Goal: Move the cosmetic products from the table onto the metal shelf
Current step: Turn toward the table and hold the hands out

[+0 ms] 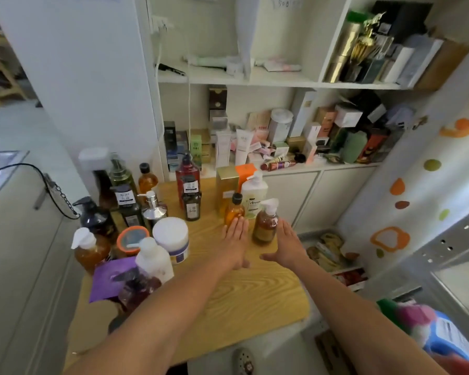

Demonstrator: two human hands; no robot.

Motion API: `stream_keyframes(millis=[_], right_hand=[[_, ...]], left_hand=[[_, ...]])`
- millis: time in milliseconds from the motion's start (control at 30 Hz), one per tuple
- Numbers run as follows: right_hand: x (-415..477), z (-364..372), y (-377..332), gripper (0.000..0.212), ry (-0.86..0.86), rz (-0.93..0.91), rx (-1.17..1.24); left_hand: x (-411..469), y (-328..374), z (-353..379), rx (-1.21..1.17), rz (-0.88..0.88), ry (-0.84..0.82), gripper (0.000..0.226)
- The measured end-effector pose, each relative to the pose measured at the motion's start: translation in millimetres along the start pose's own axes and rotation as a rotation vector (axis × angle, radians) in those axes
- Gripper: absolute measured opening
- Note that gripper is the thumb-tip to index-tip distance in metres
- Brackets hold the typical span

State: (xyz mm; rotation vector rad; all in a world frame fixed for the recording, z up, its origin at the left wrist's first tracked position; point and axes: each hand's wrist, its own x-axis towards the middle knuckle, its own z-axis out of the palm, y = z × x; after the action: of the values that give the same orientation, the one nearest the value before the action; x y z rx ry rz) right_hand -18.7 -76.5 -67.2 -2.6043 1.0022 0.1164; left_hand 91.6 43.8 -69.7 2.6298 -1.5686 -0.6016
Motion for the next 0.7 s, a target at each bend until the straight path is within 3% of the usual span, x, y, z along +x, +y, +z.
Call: stream_keyframes(millis=[367, 533, 700], right_hand=[[99, -20, 35, 0.112, -0.197, -0.064, 0.089], [125, -15, 37, 0.086, -0.282, -0.014, 0.226], [135, -13, 45, 0.09, -0.332, -0.044, 0.251]], left_hand=[[94, 20, -6, -0.019, -0.093, 0.009, 0.113], [113, 24, -11, -0.058, -0.074, 0.056, 0.105], [132, 29, -12, -0.161, -0.118, 0.078, 0.111]])
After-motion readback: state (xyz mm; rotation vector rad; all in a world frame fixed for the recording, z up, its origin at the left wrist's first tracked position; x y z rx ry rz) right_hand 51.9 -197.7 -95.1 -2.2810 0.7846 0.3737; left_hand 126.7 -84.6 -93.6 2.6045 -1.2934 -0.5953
